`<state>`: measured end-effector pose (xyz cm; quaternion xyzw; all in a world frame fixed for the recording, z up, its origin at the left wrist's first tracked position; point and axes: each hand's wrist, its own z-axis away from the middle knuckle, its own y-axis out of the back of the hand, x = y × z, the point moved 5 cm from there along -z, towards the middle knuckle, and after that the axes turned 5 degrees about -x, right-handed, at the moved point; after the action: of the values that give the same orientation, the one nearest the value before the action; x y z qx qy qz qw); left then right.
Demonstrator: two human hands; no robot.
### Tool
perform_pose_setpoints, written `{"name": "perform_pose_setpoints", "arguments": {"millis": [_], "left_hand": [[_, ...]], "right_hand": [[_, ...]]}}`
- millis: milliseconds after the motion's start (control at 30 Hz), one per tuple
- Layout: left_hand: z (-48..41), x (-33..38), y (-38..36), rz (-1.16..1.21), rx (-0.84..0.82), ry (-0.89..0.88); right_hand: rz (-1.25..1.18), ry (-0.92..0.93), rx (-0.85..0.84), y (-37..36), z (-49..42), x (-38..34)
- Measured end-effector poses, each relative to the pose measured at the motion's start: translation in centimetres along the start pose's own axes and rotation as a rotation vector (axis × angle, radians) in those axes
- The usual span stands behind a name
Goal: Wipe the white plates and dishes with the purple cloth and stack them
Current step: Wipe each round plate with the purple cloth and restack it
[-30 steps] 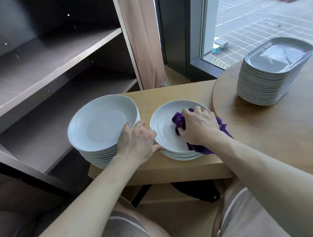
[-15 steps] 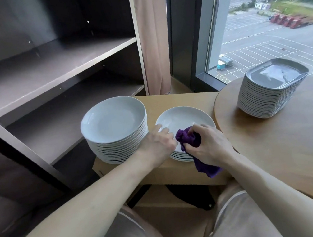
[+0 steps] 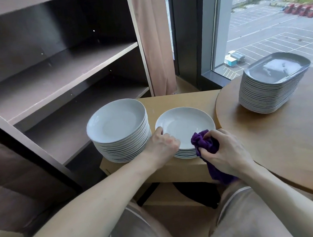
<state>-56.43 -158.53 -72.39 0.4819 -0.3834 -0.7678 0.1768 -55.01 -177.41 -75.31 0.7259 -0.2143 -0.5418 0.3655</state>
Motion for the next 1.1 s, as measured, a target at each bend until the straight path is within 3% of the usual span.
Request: {"name": "perform_pose_setpoints", "arguments": {"millis": [200, 467, 667, 1100], "left_hand": [[1.1, -0.9, 2.6, -0.107, 0.133, 0.067], [1.5, -2.6, 5.5, -0.333, 0.294, -0.087], [3.1, -5.3, 6.9, -0.382, 0.324, -0.042], [8.6, -9.4, 4.2, -0.078, 0.253, 0.431]], "right_hand": [[-0.041, -0.001, 0.049, 0.8, -0.1, -0.9], [-0.007, -0.022, 0.192, 2.1, -0.1, -1.4], [0.007, -0.016, 0.173, 2.3, 0.1, -2.0], [0.063, 0.050, 0.120, 0.9, 0.2, -2.8]]}}
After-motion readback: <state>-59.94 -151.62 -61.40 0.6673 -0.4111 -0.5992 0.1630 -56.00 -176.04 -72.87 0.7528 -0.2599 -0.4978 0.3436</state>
